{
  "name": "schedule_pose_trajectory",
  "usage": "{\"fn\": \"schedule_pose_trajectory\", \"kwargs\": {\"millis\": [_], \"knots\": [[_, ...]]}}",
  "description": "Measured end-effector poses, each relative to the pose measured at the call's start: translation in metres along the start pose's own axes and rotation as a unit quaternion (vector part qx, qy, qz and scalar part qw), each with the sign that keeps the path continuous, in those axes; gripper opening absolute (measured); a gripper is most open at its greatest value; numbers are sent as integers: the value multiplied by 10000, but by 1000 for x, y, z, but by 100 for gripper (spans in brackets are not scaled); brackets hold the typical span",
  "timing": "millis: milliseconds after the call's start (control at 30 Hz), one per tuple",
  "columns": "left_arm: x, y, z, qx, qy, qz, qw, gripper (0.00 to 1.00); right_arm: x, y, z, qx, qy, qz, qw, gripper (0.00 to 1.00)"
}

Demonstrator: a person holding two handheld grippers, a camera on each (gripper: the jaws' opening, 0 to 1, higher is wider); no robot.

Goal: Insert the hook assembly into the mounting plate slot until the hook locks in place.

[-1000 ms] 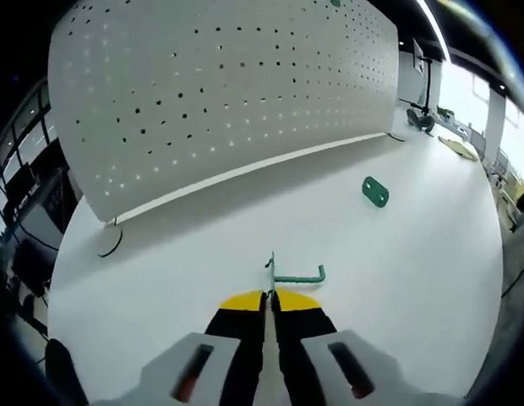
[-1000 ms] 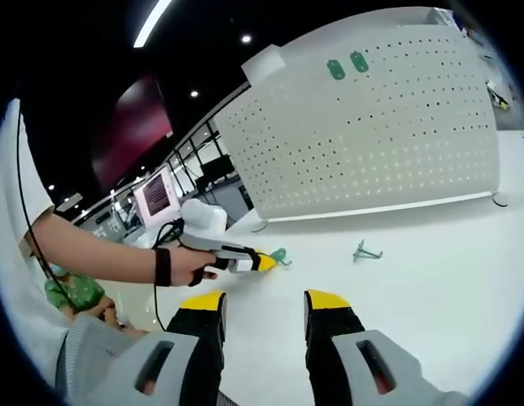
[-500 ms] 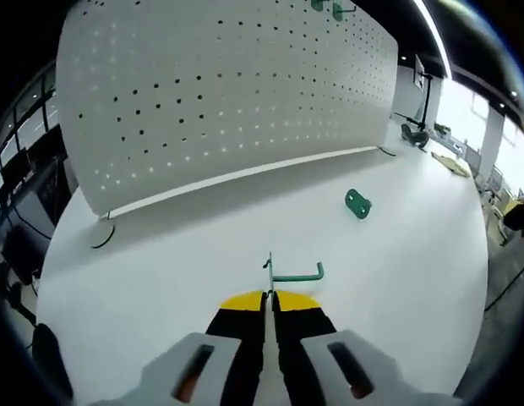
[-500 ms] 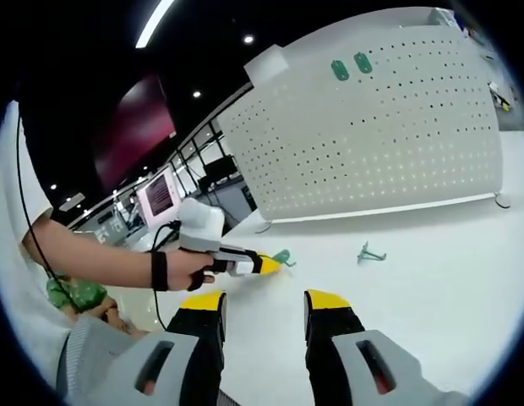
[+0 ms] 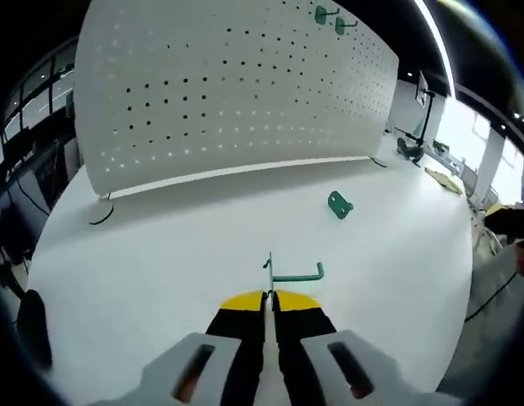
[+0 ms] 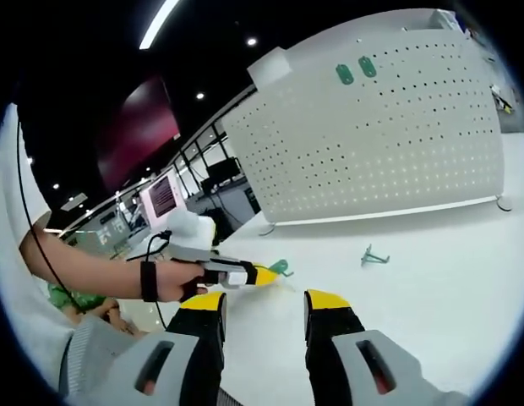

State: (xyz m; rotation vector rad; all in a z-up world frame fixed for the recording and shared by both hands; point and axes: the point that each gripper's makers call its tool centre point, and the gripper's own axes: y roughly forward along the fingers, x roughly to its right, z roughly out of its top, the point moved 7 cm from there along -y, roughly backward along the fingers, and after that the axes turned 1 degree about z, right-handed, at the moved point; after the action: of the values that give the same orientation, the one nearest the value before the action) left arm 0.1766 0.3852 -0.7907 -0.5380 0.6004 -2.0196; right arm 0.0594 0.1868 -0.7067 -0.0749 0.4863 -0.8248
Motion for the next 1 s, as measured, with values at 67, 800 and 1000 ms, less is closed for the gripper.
{"fn": "schedule_pose_trajectory", "kwargs": {"millis": [67, 800, 1000], "knots": [[3, -3, -1, -4, -81, -62, 9999, 3, -1, 0, 0, 10, -14, 15, 10000, 37], [41, -35, -2, 375, -297, -659, 9967, 3, -6, 0, 0, 49, -22, 97, 9999, 37], [49, -44, -3, 440, -291, -802, 9954, 3, -10, 1, 2, 88, 13, 149, 9999, 37]]}}
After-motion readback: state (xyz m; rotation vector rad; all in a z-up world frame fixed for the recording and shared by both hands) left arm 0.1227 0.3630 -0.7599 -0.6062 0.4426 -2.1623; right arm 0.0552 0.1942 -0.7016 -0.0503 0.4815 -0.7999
